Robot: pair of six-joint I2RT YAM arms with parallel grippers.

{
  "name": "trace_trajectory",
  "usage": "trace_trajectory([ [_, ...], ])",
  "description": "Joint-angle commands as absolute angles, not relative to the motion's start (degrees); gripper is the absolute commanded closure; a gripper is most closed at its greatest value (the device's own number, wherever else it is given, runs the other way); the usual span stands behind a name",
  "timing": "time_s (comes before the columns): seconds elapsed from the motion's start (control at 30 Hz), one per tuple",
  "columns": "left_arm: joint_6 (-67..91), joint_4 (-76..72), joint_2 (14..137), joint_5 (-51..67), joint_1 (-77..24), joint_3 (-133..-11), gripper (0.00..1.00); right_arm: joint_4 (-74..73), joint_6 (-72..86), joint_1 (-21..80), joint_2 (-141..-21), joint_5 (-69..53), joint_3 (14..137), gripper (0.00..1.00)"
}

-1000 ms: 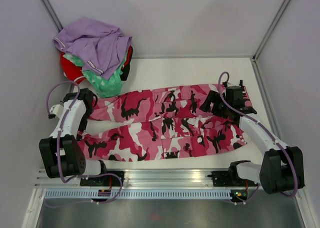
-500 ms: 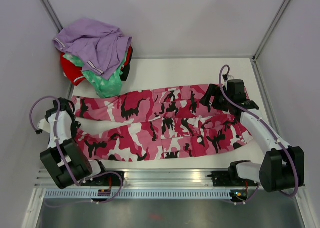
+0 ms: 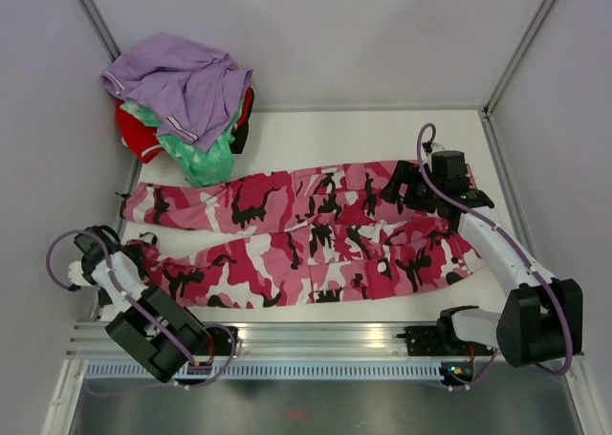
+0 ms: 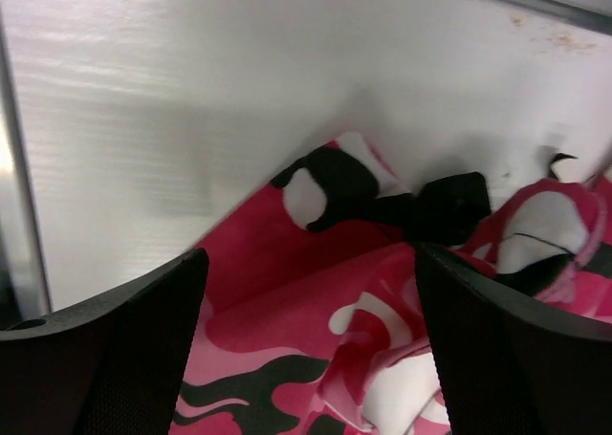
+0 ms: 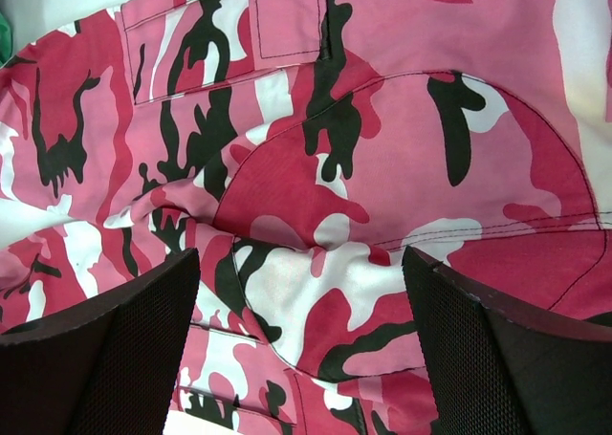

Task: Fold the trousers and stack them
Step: Flatten the trousers out

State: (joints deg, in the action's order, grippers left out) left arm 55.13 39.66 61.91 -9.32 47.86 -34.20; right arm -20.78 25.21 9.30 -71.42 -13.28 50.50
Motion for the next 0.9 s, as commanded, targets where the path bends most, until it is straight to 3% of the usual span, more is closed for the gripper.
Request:
trace_trajectory([
  [0.0,49.5,31.1,62.1,-1.1,50.9,-33.8,0.07,-20.9,24.8,10.0,-72.0,-13.4,51.1,0.07],
  [0.1,47.9,29.2,57.0,3.5,54.2,-32.7,0.07,-21.0,24.8,10.2,-72.0,-12.7,51.4,0.07],
  [0.23,46.0,35.3,54.1,-4.8,54.8,-35.5,0.09,-20.9,24.7,10.5,-72.9,-12.7,51.6,0.07],
  [0.33,46.6,39.7,57.5,-9.8,55.7,-36.7,0.19,-20.7,24.6,10.6,-74.2,-12.9,51.7,0.07],
  [0.43,46.5,39.8,62.5,-11.1,56.3,-35.6,0.2,-20.8,24.5,10.8,-75.0,-13.3,51.9,0.07],
  [0.67,43.0,28.1,70.5,-0.5,56.4,-31.7,0.21,-19.7,25.5,10.8,-75.9,-12.3,51.5,0.07],
  [0.77,40.2,27.1,72.0,-2.7,56.3,-32.7,0.22,-18.7,26.6,10.9,-76.6,-12.3,51.1,0.07],
  [0.87,40.1,26.5,74.3,-1.7,56.2,-33.1,0.28,-18.1,27.2,11.0,-77.1,-11.9,50.6,0.07],
])
